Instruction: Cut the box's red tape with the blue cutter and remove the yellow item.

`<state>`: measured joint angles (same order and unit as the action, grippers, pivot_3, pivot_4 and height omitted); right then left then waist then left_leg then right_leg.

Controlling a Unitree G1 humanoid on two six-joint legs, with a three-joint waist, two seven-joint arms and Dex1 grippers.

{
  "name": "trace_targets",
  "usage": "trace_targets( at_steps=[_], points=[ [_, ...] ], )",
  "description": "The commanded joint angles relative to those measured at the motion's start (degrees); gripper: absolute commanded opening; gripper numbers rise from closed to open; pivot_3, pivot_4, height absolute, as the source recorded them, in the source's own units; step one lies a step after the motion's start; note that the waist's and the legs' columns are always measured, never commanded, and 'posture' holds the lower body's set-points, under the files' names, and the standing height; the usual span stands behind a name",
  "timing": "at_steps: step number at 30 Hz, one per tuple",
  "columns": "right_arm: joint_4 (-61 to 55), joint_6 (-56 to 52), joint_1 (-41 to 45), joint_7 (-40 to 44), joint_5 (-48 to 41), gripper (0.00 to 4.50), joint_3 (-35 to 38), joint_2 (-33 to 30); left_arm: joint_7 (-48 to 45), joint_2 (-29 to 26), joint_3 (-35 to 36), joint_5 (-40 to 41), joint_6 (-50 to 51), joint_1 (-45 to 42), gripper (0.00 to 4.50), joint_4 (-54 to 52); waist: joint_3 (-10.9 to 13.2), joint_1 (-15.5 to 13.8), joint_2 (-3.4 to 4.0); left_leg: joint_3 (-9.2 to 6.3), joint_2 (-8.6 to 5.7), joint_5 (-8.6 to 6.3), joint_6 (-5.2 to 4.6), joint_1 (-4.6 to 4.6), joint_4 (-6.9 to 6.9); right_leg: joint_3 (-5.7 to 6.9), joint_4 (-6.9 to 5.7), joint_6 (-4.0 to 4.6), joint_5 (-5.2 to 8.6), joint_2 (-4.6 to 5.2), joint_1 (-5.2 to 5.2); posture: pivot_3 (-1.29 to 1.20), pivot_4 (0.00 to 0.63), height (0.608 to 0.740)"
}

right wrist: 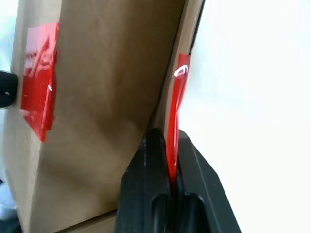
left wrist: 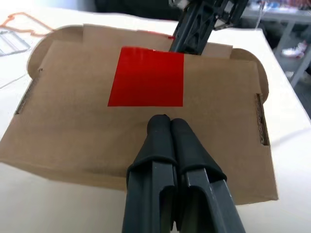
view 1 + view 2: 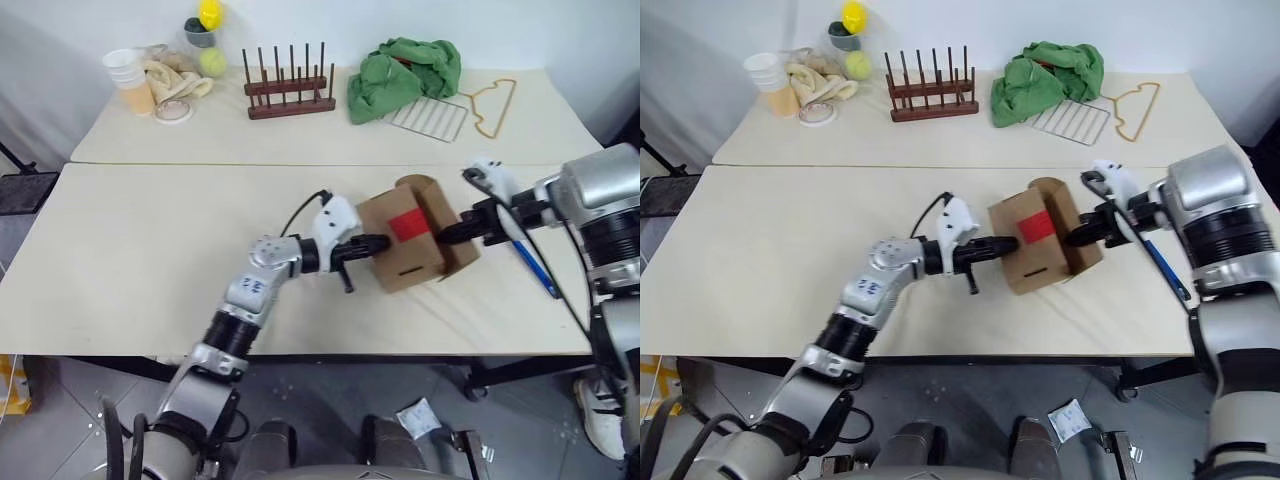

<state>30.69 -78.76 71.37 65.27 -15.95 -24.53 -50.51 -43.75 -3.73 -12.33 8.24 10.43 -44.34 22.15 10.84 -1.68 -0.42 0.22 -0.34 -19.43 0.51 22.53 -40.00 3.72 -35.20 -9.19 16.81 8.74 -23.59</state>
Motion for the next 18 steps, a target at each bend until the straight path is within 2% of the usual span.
trace_targets(
  at_steps=[1, 9, 14, 18],
  points=[
    [-5.2, -3.0, 6.0, 3.0, 0.7, 0.03, -3.3, -5.7, 2.1, 4.0, -0.2, -0.8, -5.1, -2.2, 0.0, 4.6, 0.0, 0.1, 0.01, 0.04, 0.01, 0.0, 0.0, 0.08, 0.02, 0.0, 0.14, 0.0, 0.0, -0.02, -0.04, 0.0, 0.15, 0.74],
    [-12.1, -7.2, 8.9, 7.8, -1.6, 0.03, -10.1, -10.5, 3.4, 5.6, 1.1, -1.7, -8.6, -3.1, 0.0, 8.5, 0.0, 0.3, 0.06, 0.18, 0.06, 0.0, 0.0, 0.09, 0.13, -0.03, 0.15, 0.01, 0.0, -0.04, -0.17, 0.0, 0.15, 0.74],
    [-14.9, -10.2, 6.5, 5.3, -3.5, 0.03, -8.8, -8.3, 5.1, 5.9, 1.9, -1.8, -8.9, -3.2, 0.0, 9.2, 0.0, 0.0, 0.06, 0.15, 0.06, -0.01, -0.01, 0.15, 0.03, -0.02, 0.16, 0.01, -0.01, -0.03, -0.16, 0.0, 0.15, 0.74],
    [-17.0, -13.2, 5.0, 2.4, -5.1, 0.03, -6.7, -6.5, 6.4, 3.6, 1.6, -3.2, -6.1, -0.8, 0.0, 6.6, 0.0, 0.1, 0.06, 0.14, 0.06, -0.02, -0.01, 0.15, 0.03, 0.0, 0.15, 0.03, -0.02, -0.03, -0.15, 0.0, 0.15, 0.74]
  ],
)
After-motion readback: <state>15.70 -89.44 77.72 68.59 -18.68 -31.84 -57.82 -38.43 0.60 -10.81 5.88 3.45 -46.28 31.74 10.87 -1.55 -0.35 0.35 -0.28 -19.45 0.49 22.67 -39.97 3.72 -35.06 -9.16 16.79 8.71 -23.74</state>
